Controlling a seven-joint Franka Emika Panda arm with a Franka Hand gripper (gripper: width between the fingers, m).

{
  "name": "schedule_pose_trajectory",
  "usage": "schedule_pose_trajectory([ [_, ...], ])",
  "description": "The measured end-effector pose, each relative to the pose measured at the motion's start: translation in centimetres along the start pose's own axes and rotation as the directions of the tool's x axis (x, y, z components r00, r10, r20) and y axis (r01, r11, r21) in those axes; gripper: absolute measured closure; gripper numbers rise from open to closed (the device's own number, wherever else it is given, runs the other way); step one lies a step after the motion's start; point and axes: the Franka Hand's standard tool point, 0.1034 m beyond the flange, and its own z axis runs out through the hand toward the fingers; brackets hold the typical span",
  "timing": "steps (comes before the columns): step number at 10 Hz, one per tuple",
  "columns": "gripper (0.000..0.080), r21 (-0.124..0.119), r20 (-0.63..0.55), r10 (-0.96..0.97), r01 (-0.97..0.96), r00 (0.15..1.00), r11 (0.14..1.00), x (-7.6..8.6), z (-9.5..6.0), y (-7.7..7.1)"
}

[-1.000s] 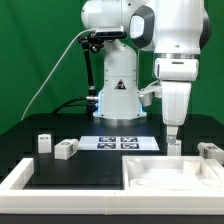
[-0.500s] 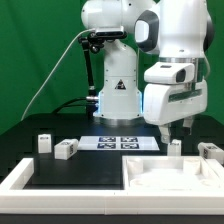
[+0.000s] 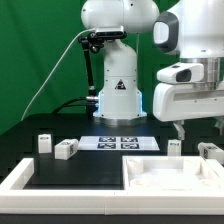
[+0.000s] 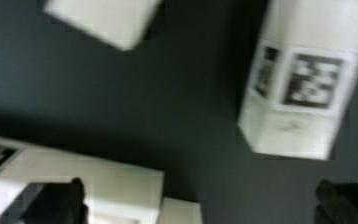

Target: Assemble one leg

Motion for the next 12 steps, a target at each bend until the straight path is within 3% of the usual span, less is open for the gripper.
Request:
schedule_pose_trajectory([
  [3, 0.0151, -0.002, 0.028, -0.005, 0.005, 1.000, 1.000, -0.1, 0.0, 0.0],
  [4, 0.0151, -0.010, 0.081, 0.006, -0.005, 0.997, 1.000, -0.9, 0.2, 0.0],
  [6, 0.0151, -0.039, 0.254, 0.018, -0.008, 0.967, 0.999, -1.8, 0.1, -1.4],
  [8, 0.0151, -0.052, 0.371, 0.025, -0.006, 0.928, 0.999, -1.2, 0.7, -1.4],
  [12, 0.0151, -0.085, 0.707, 0.052, 0.012, 0.705, 0.996, -1.9, 1.8, -1.5],
])
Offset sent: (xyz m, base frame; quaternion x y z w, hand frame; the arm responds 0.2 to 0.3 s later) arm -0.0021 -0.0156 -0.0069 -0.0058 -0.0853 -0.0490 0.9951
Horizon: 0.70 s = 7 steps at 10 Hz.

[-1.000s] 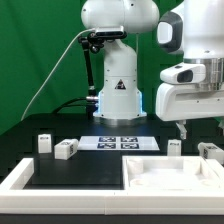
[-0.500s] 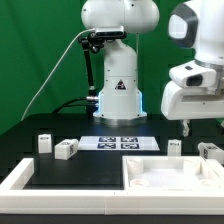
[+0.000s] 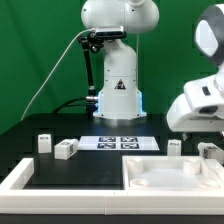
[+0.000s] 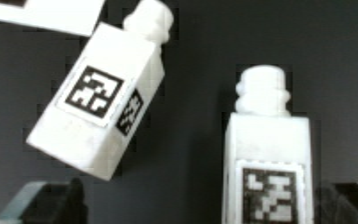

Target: Assemble one leg

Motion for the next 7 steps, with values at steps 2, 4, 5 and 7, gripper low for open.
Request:
schedule_pose_trajectory([
  [2, 0.0151, 0.003, 0.155, -0.006, 0.006, 0.988, 1.000, -0.2, 0.3, -0.8],
  [4, 0.0151, 0.015, 0.205, -0.013, 0.010, 0.979, 1.000, 0.4, 0.8, -1.5],
  [5, 0.0151, 0.015, 0.203, -0.013, 0.010, 0.979, 1.000, 0.6, 1.0, -1.6],
  [7, 0.0151, 0.016, 0.204, -0.014, 0.011, 0.979, 1.000, 0.8, 1.4, -1.7],
])
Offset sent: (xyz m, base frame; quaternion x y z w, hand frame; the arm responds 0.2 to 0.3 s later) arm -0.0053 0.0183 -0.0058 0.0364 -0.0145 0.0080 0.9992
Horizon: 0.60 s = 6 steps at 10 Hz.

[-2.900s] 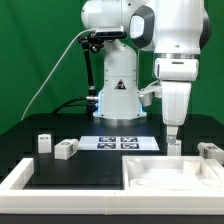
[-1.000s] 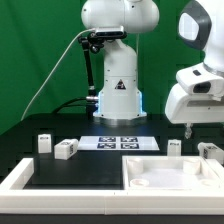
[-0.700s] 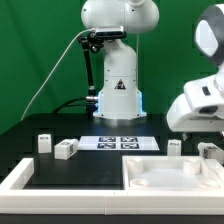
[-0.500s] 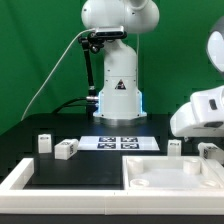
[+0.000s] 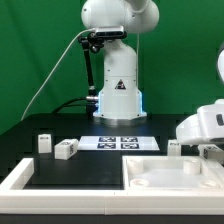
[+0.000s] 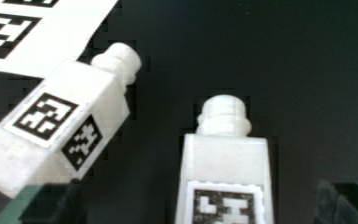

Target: Assemble one leg

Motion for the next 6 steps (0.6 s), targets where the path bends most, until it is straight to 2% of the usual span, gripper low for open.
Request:
schedule_pose_trajectory([
  [5, 0.0151, 0.004, -0.011, 0.002, -0.002, 1.000, 1.000, 1.13, 1.02, -0.27],
  [6, 0.0268, 0.004, -0.011, 0.003, -0.003, 1.000, 1.000, 1.14, 1.07, -0.24],
])
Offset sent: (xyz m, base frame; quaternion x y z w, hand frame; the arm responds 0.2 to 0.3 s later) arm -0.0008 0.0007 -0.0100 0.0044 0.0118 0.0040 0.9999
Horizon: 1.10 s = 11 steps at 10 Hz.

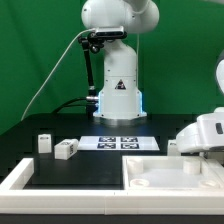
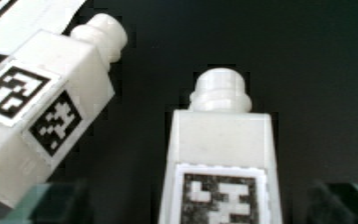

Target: Assemble one leg

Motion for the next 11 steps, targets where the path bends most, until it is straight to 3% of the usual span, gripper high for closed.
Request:
schedule_pose_trajectory([
  [1, 0.0268, 0.000, 0.000, 0.000, 0.000, 1.000, 1.000, 0.0, 0.0, 0.0],
  [3, 0.0514, 0.000, 0.000, 0.000, 0.000, 1.000, 1.000, 0.0, 0.0, 0.0],
  [9, 0.0514, 0.002, 0.005, -0.009, 0.009, 1.000, 1.000, -0.3, -0.3, 0.3],
  [11, 0.0512, 0.015, 0.017, -0.019, 0.019, 1.000, 1.000, -3.4, -3.2, 2.6],
])
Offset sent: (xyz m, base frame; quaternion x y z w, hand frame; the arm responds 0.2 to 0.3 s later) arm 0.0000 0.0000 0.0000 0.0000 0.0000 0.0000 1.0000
